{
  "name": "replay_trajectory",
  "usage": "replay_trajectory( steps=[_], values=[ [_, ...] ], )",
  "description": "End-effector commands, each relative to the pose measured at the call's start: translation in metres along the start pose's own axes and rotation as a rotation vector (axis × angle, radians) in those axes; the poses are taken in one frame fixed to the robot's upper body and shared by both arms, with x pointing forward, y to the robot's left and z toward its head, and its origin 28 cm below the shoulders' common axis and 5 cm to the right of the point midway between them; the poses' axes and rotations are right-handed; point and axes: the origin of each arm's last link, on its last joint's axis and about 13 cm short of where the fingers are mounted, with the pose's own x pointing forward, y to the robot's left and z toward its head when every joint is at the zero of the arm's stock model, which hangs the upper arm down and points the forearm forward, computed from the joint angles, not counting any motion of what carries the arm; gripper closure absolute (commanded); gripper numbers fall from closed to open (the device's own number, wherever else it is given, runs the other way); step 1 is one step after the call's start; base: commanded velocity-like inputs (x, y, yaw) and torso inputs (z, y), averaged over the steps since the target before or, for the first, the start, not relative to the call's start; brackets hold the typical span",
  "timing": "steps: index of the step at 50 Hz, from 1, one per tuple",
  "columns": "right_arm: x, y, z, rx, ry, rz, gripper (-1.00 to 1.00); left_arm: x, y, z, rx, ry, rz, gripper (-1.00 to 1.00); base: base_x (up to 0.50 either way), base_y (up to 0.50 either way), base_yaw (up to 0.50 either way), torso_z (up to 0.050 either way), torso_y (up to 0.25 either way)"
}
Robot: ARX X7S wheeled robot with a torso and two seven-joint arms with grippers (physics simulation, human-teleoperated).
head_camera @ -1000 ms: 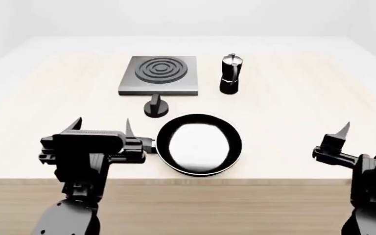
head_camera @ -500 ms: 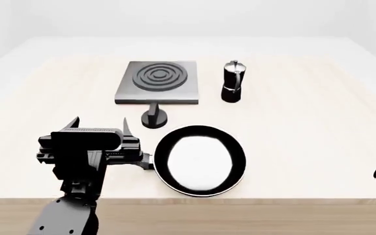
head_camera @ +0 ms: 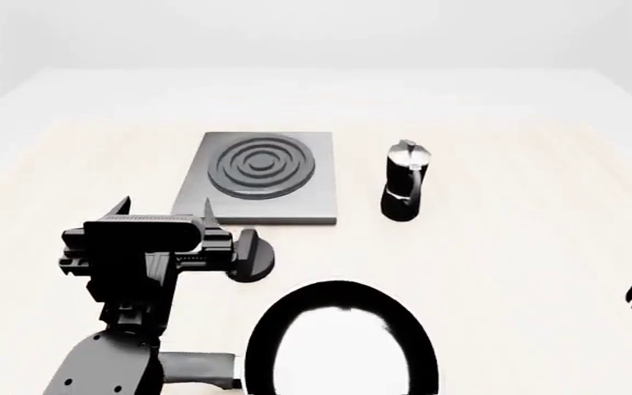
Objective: Turn on the stove and put the frying pan on it.
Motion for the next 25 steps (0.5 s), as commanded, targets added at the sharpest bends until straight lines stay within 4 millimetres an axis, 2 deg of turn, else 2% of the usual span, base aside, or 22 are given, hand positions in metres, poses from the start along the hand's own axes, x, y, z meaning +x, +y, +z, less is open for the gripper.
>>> replay_trajectory(
  steps=[1, 15, 25],
  values=[
    [0.0004, 0.0003, -0.0023, -0.003, 0.006, 0.007, -1.0, 0.0, -0.0002, -0.0013, 0.001, 0.003, 0.002, -1.0, 0.5, 0.0, 0.0, 0.0, 0.015],
    [0.0006, 0.0018, -0.0033, -0.01, 0.004, 0.013, -1.0, -0.0002, -0.0002, -0.0041, 0.001, 0.01, 0.002, -1.0, 0.5, 0.0, 0.0, 0.0, 0.001],
    [0.0003, 0.0035, -0.0043, -0.015, 0.0, 0.031, -1.0, -0.0014, 0.0026, 0.0015, -0.002, 0.011, 0.004, -1.0, 0.0, 0.0, 0.0, 0.0, 0.0]
  ],
)
